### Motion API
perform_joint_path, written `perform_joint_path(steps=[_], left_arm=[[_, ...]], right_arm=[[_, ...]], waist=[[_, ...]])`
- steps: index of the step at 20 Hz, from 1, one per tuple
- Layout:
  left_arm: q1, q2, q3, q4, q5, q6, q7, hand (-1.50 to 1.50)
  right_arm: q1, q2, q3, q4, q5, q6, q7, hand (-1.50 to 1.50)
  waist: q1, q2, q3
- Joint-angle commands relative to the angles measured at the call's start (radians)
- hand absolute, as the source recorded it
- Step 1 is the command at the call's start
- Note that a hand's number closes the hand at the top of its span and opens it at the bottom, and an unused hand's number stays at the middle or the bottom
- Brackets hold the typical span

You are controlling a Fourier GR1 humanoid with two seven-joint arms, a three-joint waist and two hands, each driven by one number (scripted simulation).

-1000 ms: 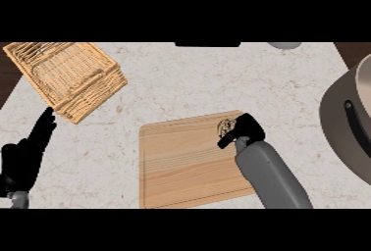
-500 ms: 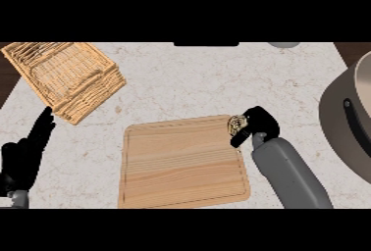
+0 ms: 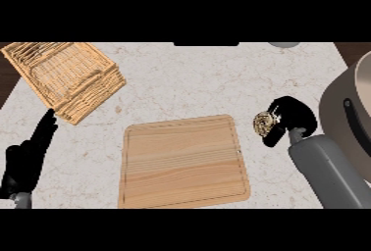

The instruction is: Pick the cupcake from the cutting board and place it in the pot

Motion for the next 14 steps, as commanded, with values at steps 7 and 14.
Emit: perform_joint_path(steps=[7,14], left_arm=[[0.027,0.027,0.059,0.019,0.022,-0.032,-0.022,0.0],[0.028,-0.001,0.033,-0.053,0.003,-0.022,0.029,0.0]], right_arm=[[-0.041,-0.13,0.065,-0.313,0.315,-0.101,0.231,1.5],[-0.061,-0.178,-0.086,-0.475,0.352,-0.133,0.286,1.5]], waist=[[-0.024,-0.014,-0.003],[-0.004,-0.004,0.0]])
